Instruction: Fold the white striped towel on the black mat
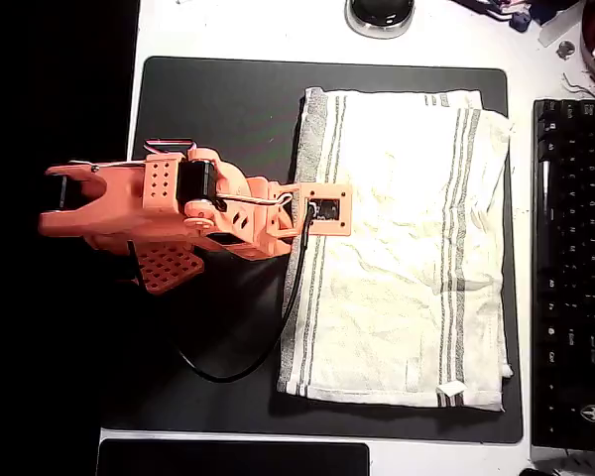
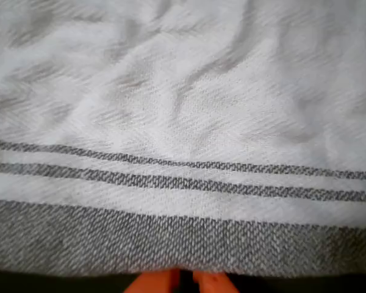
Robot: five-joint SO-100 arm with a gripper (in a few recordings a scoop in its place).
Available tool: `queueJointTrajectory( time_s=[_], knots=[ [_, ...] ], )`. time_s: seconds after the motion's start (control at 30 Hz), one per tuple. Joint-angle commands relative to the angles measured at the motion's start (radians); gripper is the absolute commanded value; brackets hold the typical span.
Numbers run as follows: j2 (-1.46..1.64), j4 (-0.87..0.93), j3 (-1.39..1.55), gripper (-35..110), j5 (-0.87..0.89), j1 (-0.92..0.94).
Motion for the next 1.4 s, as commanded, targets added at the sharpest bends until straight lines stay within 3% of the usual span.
queueJointTrajectory(
  time_s=[0.0,0.3,0.67,0.87,1.17,1.37],
  knots=[
    [0.023,0.012,0.023,0,-0.009,-0.023],
    [0.005,0.003,0.009,0,-0.003,-0.026],
    [-0.331,0.121,-0.532,0,0.117,-0.259],
    [-0.686,0.127,-0.847,0,0.198,-0.348],
    [-1.348,0.150,-1.428,0,0.471,-0.529],
    [-1.695,0.095,-1.654,3,0.511,-0.571]
  ],
)
